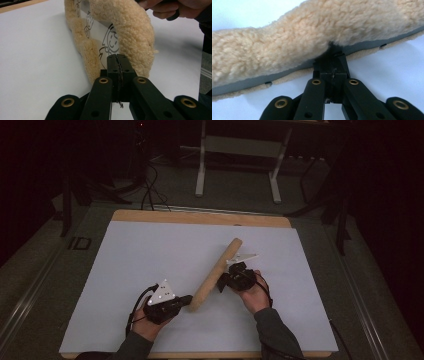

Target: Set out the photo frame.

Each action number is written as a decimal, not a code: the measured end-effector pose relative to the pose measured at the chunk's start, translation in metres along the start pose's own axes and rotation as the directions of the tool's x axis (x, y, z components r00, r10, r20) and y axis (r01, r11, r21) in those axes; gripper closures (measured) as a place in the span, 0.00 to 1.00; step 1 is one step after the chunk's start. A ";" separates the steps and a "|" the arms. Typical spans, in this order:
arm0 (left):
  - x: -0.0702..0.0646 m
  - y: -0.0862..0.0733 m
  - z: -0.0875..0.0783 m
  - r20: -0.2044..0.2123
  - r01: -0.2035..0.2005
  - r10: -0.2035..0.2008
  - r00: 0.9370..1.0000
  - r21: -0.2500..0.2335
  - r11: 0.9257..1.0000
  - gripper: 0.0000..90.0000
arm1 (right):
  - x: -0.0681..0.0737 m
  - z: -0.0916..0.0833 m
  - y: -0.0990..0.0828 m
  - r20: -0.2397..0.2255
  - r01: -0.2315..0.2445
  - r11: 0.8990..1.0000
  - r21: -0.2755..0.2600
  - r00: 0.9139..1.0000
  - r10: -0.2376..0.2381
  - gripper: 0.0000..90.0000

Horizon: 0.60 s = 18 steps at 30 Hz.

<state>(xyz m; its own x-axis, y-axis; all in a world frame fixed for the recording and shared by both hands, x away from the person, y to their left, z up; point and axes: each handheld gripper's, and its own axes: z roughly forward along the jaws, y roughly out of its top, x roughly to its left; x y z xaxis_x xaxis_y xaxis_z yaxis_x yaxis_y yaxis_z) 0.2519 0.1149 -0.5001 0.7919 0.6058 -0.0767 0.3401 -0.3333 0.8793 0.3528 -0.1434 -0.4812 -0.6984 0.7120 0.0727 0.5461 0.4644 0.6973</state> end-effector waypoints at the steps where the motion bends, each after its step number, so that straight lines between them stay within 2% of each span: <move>1: 0.000 0.000 0.001 0.001 -0.002 0.002 1.000 0.000 1.000 1.00 | 0.000 0.000 0.000 -0.001 0.000 1.000 0.000 1.000 0.000 1.00; 18: -0.017 0.005 0.017 0.028 -0.022 0.022 0.999 -0.001 1.000 1.00 | 0.003 0.001 0.000 -0.012 0.007 1.000 0.004 1.000 -0.007 1.00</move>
<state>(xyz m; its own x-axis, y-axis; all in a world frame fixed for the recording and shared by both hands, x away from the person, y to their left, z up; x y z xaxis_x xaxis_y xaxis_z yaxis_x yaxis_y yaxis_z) 0.2490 0.0909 -0.5025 0.8131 0.5779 -0.0702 0.3219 -0.3459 0.8813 0.3513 -0.1402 -0.4818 -0.7079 0.7022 0.0762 0.5429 0.4720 0.6946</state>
